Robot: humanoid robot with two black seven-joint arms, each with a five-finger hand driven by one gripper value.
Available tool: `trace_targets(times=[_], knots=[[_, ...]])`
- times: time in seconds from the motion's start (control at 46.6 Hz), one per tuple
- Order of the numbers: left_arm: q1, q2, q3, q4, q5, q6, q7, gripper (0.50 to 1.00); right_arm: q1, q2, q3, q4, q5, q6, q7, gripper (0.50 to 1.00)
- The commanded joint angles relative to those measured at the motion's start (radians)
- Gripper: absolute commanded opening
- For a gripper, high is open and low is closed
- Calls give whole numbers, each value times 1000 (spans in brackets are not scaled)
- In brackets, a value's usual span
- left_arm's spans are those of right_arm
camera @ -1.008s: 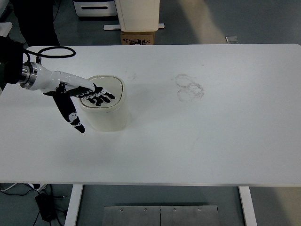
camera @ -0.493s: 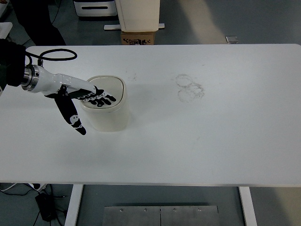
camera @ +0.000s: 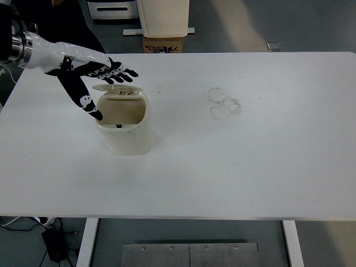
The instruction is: Open trash can
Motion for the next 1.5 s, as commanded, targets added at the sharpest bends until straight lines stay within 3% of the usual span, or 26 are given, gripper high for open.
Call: trace_targets(times=[0.0,0.236,0.386,0.686,0.794,0.901,1.33,1.48], knots=[[-5,-11,-34,46,-44,0,-4,1000,0,0,0,0,0,0,0,991],[46,-148,-190,292,-255,0,-44,1000,0,0,0,0,0,0,0,991],[110,-220,-248,402,-320,79,-48,1000,0,0,0,0,0,1,0,991],[300,-415,-581,718,-375,120,-50,1000,0,0,0,0,0,0,0,991],[334,-453,-643,810,-438,120,-90,1000,0,0,0,0,0,1,0,991],[383,-464,-652,836,-530,122,-133,1000,0,0,0,0,0,0,0,991],[642,-469,-764,849,-733,123,-172,1000,0,0,0,0,0,0,0,991],[684,-516,-839,916,-734,125,-174,1000,0,0,0,0,0,0,0,991]])
